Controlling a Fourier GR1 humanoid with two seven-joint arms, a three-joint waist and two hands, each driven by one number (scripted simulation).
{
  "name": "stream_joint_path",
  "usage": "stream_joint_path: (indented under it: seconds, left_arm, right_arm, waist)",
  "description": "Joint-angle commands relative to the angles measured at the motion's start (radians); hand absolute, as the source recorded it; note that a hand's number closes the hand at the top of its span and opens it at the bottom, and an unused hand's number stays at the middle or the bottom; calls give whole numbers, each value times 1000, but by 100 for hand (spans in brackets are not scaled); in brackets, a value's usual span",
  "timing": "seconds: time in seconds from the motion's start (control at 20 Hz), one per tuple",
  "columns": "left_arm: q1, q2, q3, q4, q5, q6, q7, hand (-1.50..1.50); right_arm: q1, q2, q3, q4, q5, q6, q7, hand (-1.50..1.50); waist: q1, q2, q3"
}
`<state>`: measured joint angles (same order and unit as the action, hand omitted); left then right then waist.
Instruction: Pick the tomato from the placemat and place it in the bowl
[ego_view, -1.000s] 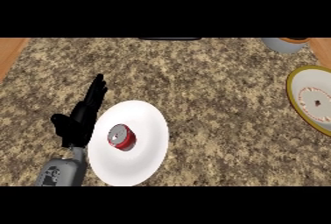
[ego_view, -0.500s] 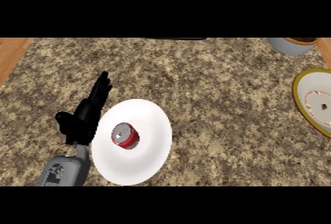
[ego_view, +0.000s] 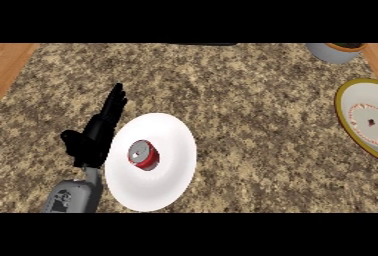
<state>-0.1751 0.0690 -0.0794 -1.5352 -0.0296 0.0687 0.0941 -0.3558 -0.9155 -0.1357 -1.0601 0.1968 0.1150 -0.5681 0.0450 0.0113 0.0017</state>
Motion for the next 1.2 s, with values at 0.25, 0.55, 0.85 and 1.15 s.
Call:
stream_joint_path:
  seconds: [0.25, 0.55, 0.85, 1.15]
  left_arm:
    - [14, -36, -29, -26, -25, 26, -13, 0]
    - [-8, -1, 1, -8, -19, 6, 9, 0]
    - [7, -13, 1, 0, -7, 2, 5, 0]
    - [-4, -18, 1, 10, -26, 17, -16, 0]
  right_arm:
    - [-237, 73, 81, 488, 139, 64, -126, 150]
    - [-295, 47, 102, 663, 171, 227, -346, -150]
    - [-327, 87, -3, 703, 43, 287, -439, -150]
    - [-405, -36, -90, 789, -54, 446, -363, -150]
  waist:
    - [16, 4, 2]
    - [7, 5, 2]
    - [-12, -1, 2]
    - [-11, 2, 2]
